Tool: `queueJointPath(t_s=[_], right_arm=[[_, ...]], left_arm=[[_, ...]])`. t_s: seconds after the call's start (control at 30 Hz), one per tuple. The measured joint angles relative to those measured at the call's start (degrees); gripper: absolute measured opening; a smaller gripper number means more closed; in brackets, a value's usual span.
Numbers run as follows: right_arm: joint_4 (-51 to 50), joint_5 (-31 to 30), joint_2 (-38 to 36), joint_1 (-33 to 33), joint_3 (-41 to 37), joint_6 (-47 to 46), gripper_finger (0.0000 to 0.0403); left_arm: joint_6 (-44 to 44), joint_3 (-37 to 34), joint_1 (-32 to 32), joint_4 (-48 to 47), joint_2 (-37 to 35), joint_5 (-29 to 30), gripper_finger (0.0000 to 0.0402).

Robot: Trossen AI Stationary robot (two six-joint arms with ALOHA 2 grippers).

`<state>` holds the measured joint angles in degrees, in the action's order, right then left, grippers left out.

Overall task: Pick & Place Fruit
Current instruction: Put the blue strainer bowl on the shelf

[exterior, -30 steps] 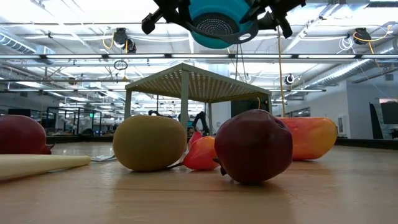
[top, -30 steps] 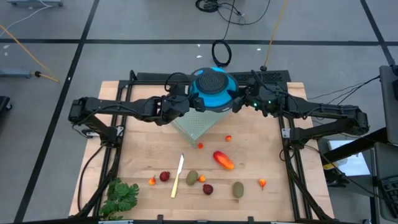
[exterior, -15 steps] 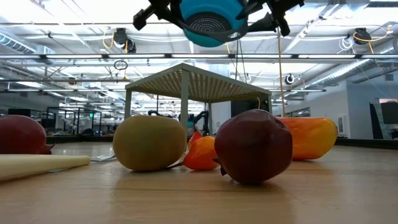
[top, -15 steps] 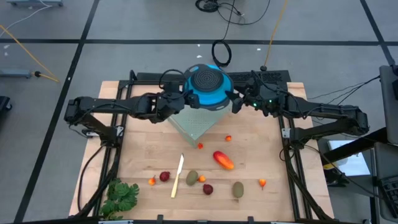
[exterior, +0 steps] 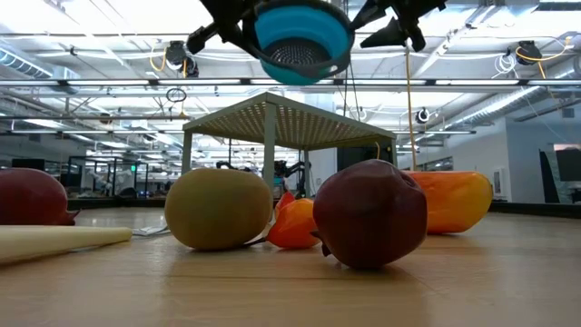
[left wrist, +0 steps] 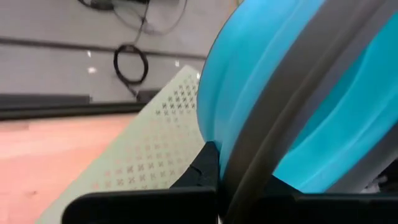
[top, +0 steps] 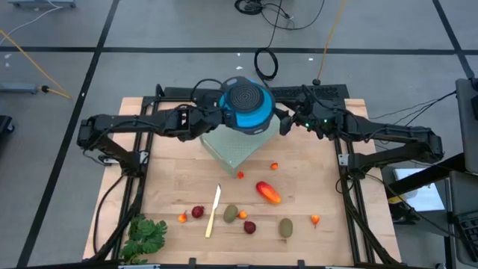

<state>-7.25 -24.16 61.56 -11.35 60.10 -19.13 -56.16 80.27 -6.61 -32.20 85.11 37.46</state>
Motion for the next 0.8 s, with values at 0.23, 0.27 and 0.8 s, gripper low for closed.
queueJointPath(t_s=[0.23, 0.27, 0.8], right_arm=[[-1.4, 0.1, -2.4, 0.1, 0.0, 7.9, 0.0211], [-1.6, 0.2, -2.7, 0.1, 0.0, 8.7, 0.0205], [-0.3, 1.9, -5.7, 0.1, -4.6, 18.4, 0.0006]], left_arm=[[2.2, 0.0, -4.9, -1.2, -3.0, -13.1, 0.0000], [2.2, 0.0, -5.8, -1.1, -3.7, -16.0, 0.0000], [-3.0, 0.1, -12.1, -9.6, -7.5, -40.6, 0.0000]])
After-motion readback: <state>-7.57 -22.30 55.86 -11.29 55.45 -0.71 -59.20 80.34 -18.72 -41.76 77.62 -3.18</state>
